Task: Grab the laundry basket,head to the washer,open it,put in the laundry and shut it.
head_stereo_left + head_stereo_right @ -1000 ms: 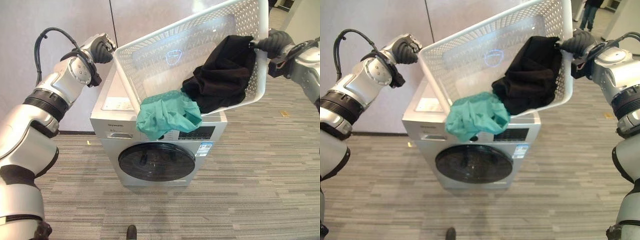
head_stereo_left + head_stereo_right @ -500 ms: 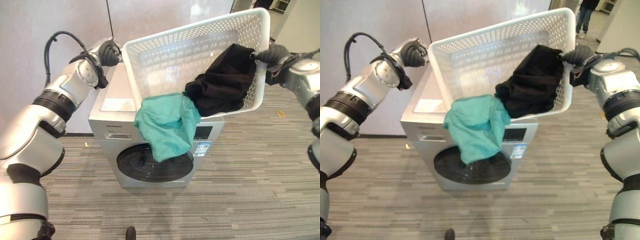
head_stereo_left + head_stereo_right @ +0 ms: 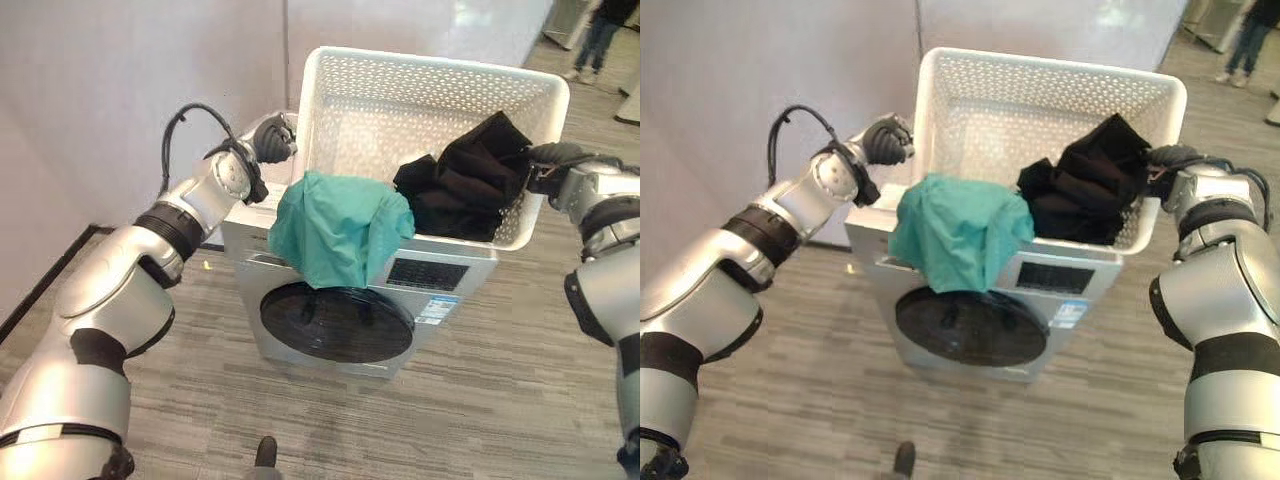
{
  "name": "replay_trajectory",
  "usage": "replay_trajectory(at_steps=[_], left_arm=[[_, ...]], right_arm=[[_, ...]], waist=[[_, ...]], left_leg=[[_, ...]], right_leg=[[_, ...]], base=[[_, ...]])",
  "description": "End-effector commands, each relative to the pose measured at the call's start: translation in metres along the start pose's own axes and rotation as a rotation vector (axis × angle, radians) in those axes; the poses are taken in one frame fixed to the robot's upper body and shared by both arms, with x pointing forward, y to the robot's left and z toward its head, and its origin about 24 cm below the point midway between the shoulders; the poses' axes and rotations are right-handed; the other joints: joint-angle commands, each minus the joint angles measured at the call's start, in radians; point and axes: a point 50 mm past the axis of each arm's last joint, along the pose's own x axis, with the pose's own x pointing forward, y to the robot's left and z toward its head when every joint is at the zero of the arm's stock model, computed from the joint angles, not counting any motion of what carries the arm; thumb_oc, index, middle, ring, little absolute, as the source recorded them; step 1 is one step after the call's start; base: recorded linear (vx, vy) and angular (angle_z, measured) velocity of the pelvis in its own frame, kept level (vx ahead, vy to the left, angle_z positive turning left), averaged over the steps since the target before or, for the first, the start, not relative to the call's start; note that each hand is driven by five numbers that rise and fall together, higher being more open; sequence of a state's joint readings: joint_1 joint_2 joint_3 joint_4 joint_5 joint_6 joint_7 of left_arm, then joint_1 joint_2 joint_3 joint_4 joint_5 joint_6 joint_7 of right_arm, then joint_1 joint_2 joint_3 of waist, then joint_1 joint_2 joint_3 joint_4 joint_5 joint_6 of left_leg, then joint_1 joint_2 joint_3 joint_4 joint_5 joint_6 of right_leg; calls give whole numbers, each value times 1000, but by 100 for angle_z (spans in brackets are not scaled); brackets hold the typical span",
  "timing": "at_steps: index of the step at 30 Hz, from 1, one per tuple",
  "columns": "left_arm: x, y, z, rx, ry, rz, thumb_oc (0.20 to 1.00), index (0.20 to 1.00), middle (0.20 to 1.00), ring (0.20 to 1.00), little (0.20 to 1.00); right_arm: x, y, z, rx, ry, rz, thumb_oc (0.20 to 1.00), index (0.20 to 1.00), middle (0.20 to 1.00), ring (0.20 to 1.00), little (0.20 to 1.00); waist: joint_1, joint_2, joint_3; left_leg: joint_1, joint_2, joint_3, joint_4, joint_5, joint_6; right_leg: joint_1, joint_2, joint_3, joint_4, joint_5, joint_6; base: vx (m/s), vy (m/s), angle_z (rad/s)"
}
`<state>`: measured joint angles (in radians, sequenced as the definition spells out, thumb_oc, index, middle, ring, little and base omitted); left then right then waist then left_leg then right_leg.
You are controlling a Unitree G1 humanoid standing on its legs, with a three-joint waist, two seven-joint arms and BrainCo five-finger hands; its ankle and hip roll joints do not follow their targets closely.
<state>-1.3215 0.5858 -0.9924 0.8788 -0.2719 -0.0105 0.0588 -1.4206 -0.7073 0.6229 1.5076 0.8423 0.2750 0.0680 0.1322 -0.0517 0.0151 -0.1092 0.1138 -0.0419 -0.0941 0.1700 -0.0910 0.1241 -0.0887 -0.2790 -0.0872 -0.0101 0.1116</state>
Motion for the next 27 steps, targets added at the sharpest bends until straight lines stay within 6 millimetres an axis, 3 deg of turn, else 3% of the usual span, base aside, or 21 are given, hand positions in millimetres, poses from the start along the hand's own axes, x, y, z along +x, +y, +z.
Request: replay_trajectory(at_steps=[1,3,7,8,10,14,15,16,24,27], left_arm=[[8,33,30,-17,-71,100,200,200,200,200,200],[8,28,28,-32,-66,92,200,200,200,200,200],[9,23,31,-58,-76,83,200,200,200,200,200],[7,20,27,-72,-70,74,200,200,200,200,200],[7,18,25,-74,-66,70,200,200,200,200,200],[3,14,17,-64,-57,45,200,200,200,200,200],[2,15,16,-63,-53,47,200,200,200,200,200],[1,17,12,-52,-39,45,200,200,200,200,200],[1,15,6,-34,-15,40,200,200,200,200,200],[0,13,3,-37,-12,33,200,200,200,200,200]], right_arm=[[-25,-20,74,114,-210,-50,200,200,200,200,200],[-24,-29,65,109,-166,-88,200,200,200,200,200],[-30,-39,76,148,-196,-109,200,200,200,200,200],[-35,-53,79,157,-198,-153,200,200,200,200,200],[-37,-60,78,163,-192,-176,200,200,200,200,200],[-50,-94,81,187,-196,-267,200,200,200,200,200],[-51,-99,80,182,-189,-278,768,768,768,768,768],[-54,-106,79,163,-172,-296,1000,1000,1000,1000,1000],[-65,-105,104,140,-260,-310,1000,1000,1000,1000,1000],[-66,-105,105,100,-256,-306,1000,1000,1000,1000,1000]], waist=[[82,-18,2],[103,-24,4],[118,-29,3],[126,-32,2],[130,-33,3],[124,-34,-3],[122,-32,-4],[118,-30,-7],[107,-23,-14],[110,-24,-16]], left_leg=[[152,46,47,24,-168,-10],[146,46,43,27,-166,-10],[144,43,37,24,-166,-11],[142,42,32,24,-165,-13],[139,42,27,23,-163,-14],[134,35,0,16,-159,-15],[135,34,-3,15,-158,-15],[136,32,-7,13,-159,-15],[133,24,-24,11,-158,-14],[135,22,-20,11,-162,-12]], right_leg=[[-36,-9,-88,39,-43,25],[-32,-9,-101,36,-43,26],[-24,-8,-113,28,-44,25],[-23,-8,-120,28,-45,25],[-22,-8,-125,28,-46,24],[-11,-10,-149,29,-50,22],[-11,-10,-151,29,-51,21],[-8,-10,-154,29,-53,21],[-4,-16,-167,27,-53,21],[-2,-19,-166,23,-49,24]], base=[[66,23,12],[50,22,9],[56,19,15],[51,15,8],[30,12,12],[41,16,27],[58,15,35],[38,8,26],[5,3,2],[0,0,0]])
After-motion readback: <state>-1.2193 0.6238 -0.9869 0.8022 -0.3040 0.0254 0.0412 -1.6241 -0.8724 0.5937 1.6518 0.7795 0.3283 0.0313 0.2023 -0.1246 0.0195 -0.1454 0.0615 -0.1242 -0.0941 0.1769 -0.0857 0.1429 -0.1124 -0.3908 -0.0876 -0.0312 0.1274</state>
